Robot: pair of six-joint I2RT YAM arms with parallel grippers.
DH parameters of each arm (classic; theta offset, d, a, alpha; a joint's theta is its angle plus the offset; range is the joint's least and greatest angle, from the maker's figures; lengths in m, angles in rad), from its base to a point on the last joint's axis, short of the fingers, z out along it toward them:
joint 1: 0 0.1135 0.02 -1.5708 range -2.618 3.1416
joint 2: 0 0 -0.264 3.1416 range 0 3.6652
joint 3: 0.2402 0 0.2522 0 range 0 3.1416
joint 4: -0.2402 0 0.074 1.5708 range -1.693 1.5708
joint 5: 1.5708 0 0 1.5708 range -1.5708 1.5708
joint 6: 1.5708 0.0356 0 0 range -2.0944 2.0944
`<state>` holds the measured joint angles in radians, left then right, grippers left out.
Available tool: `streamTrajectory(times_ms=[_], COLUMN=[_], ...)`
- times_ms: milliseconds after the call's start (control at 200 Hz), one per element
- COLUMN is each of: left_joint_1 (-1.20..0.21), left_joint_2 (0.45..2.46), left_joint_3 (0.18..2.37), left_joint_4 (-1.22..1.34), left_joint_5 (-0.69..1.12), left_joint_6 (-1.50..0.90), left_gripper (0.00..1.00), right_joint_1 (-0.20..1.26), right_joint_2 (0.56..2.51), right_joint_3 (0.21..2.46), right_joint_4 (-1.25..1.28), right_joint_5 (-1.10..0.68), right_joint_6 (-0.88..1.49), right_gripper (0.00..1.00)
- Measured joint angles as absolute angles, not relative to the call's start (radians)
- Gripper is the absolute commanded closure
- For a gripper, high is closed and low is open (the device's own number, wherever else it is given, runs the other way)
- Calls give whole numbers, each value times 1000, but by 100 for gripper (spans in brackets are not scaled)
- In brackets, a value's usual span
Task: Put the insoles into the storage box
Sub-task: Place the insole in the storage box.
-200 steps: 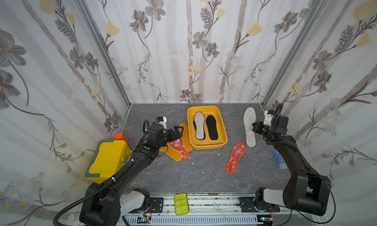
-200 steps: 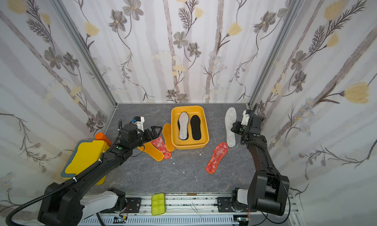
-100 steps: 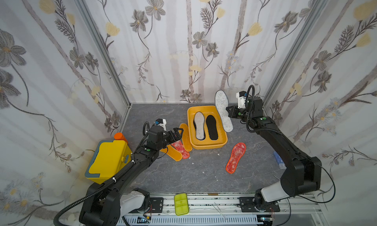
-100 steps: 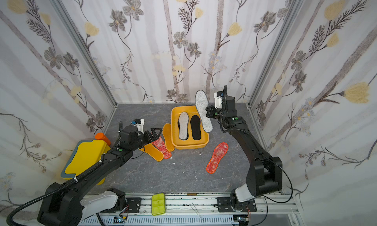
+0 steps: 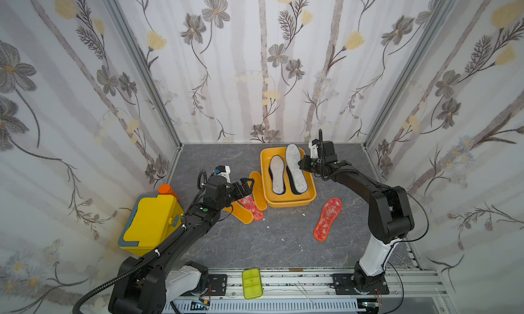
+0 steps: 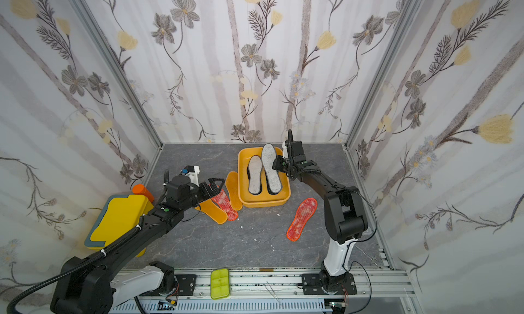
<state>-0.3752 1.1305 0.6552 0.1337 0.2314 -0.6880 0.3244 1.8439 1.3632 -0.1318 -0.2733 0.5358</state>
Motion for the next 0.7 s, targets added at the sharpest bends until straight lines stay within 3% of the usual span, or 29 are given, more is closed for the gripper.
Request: streamTrajectory(times_ms=[699], left_joint_1=[-374], left_joint_2=[1120], left_joint_3=[650], left_joint_4=[131], left_joint_5=[221], left_joint_6=[-688], left_gripper=[0], right_joint_1=[340], right_joint_2=[2025], right_joint_3=[1455], right_joint_4=[-148], right_joint_5=[-190], right_joint_6=[578], right_gripper=[100])
